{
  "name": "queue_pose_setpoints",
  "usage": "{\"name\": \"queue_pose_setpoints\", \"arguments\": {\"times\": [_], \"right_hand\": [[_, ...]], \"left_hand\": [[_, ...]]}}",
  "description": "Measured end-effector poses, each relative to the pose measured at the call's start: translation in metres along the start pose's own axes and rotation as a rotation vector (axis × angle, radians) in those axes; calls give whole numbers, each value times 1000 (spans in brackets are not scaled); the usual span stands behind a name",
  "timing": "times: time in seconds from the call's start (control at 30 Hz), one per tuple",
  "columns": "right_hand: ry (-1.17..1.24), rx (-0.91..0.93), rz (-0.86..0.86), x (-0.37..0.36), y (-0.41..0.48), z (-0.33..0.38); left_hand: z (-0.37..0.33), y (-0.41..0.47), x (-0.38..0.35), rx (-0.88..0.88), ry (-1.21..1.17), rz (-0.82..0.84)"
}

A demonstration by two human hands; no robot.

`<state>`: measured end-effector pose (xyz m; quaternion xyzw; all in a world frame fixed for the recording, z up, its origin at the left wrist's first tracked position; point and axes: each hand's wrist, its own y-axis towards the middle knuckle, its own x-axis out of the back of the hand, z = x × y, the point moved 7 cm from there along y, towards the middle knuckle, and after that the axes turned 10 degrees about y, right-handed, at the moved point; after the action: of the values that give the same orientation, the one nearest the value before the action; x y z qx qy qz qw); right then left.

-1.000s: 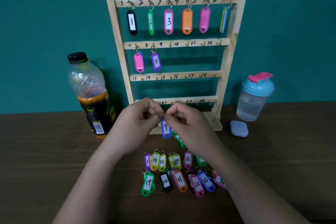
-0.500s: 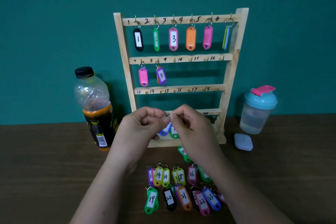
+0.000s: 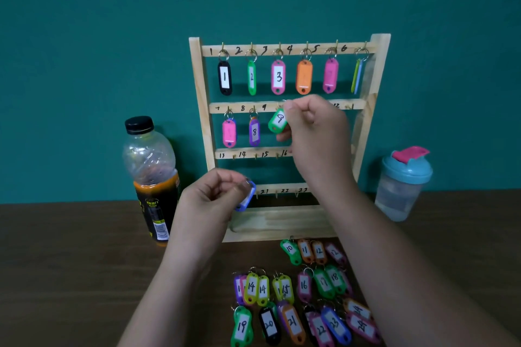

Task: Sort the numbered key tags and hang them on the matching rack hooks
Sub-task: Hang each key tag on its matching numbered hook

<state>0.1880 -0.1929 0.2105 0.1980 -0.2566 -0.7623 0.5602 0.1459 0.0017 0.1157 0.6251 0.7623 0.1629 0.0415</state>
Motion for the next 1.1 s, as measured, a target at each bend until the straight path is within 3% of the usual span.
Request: {"name": "queue_pose_setpoints", "arguments": {"times": [0.57, 0.8, 0.93, 1.1], "right_hand": [[-115, -164, 80, -8, 14, 0], [-448, 117, 59, -10, 14, -5], [-503, 144, 103, -7, 4, -4], [-308, 51, 298, -10, -43, -11]], "left_hand": [[-5, 0, 3, -63, 117, 13], [-4, 0, -1, -73, 105, 18], [-4, 0, -3, -78, 92, 19], [-4, 2, -4, -76, 30, -12]]}}
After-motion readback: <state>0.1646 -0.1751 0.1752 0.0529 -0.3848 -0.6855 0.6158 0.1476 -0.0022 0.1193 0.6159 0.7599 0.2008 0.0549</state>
